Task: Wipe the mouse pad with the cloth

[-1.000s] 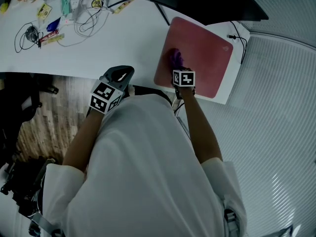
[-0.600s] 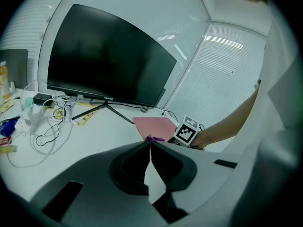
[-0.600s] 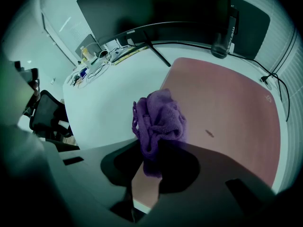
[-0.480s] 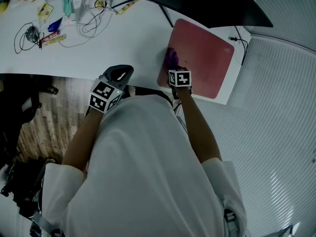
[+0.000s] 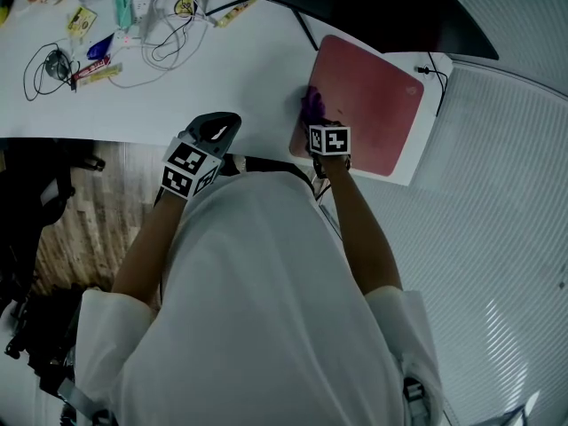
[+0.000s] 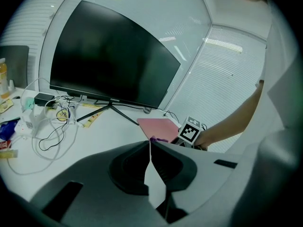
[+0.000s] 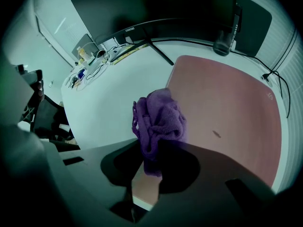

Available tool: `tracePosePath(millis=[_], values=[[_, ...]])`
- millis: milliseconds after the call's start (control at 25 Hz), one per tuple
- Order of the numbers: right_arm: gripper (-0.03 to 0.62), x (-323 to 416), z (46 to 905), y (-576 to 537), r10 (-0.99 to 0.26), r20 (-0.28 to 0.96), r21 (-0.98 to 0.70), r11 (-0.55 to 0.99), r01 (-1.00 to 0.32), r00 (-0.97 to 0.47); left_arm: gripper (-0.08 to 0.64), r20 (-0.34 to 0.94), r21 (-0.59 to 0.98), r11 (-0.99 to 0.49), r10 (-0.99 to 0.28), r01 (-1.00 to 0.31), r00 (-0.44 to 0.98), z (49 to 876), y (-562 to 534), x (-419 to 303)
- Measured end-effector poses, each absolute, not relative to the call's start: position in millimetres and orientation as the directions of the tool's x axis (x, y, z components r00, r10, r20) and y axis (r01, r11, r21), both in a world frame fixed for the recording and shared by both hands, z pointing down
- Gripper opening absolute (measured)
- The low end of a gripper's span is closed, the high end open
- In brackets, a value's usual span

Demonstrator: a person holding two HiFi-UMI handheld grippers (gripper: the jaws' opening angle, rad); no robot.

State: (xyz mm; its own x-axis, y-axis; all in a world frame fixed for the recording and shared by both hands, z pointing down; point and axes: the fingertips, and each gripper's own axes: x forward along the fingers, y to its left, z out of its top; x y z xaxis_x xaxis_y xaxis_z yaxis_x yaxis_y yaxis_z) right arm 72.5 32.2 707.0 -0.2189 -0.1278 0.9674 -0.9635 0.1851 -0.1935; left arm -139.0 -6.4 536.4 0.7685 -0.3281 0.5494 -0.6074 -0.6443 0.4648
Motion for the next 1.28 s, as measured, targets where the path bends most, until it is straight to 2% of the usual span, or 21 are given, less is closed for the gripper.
tracePosePath(millis=[400, 880, 1280], values=[[0.098, 60.6, 696.5, 25.4, -0.094, 0.954, -0.271, 0.144, -0.952, -0.286, 0.023, 0.523, 0.483, -0.653, -0.319, -0.583, 0.79, 542.2, -21.7, -148.7], [0.097, 57.0, 671.8, -0.8, -0.203, 0.924, -0.308, 0.11, -0.945, -0.325, 0.023, 0.517, 0.482, -0.703, -0.254, -0.523, 0.818, 550.1, -23.9, -135.3], [0.097, 72.2, 678.4, -25.7, -0.288, 0.881, -0.363, 0.1, -0.926, -0.376, 0.023, 0.566, 0.436, -0.682, -0.3, -0.587, 0.768, 541.8, -12.0, -115.9]])
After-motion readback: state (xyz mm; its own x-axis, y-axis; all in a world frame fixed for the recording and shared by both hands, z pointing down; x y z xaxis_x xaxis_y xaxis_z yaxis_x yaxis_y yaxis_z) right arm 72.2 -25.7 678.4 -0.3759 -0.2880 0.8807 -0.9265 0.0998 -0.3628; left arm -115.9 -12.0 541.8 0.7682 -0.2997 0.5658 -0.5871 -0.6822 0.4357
